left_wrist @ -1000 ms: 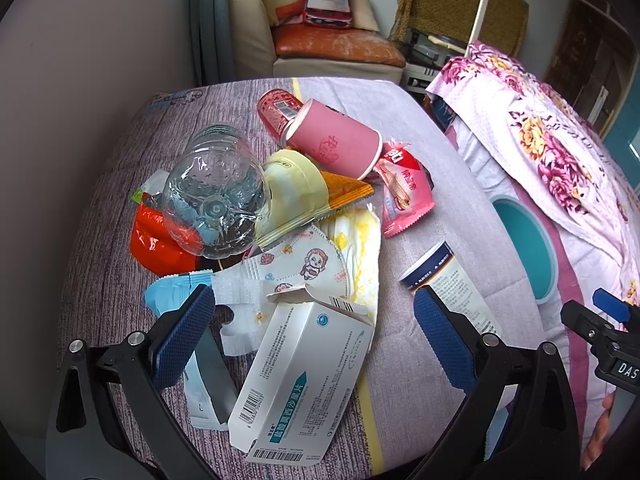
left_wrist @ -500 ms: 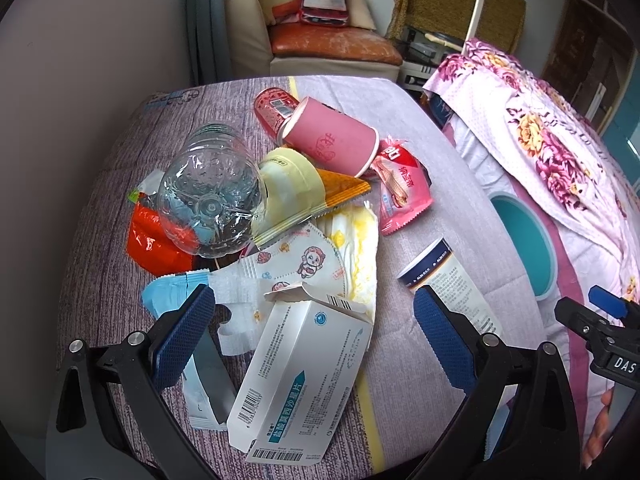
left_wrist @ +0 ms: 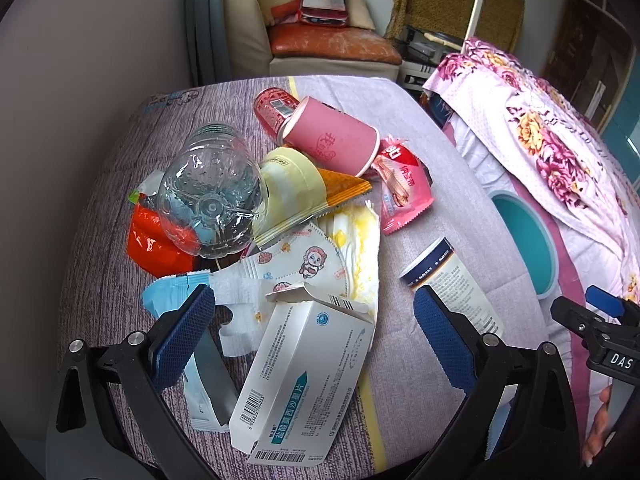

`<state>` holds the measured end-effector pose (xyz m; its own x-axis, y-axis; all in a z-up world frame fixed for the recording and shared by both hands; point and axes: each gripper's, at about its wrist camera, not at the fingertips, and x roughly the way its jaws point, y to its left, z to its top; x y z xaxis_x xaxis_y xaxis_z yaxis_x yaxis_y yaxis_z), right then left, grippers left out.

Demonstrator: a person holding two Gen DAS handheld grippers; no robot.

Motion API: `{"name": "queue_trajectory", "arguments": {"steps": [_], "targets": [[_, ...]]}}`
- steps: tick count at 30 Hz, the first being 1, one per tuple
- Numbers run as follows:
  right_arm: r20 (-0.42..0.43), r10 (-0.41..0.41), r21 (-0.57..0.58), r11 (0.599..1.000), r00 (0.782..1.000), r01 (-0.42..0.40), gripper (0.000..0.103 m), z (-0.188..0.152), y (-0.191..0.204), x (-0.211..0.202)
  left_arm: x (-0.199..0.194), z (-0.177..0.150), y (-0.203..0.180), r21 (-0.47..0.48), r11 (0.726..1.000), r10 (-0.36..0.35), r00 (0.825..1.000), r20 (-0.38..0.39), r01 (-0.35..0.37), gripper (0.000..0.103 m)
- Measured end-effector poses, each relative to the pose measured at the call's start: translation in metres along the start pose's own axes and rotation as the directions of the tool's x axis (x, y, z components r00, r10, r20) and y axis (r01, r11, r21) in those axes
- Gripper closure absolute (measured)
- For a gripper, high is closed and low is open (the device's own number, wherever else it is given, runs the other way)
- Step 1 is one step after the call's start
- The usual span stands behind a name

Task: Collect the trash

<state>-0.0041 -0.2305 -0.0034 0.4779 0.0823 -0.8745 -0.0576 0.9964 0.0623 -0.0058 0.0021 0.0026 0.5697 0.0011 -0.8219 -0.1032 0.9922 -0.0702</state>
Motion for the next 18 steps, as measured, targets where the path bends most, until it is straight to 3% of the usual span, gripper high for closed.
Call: {"name": "queue_trajectory", "arguments": {"steps": [18], "targets": [[-0.029, 0.0, -0.007, 1.0, 1.0, 0.0, 0.006, -0.0019, 0.0036, 0.0108, 0.0072, -0.0035, 0.0044, -0.007, 1.0, -0.013, 1.0, -0.014, 0.013, 0.004]]}}
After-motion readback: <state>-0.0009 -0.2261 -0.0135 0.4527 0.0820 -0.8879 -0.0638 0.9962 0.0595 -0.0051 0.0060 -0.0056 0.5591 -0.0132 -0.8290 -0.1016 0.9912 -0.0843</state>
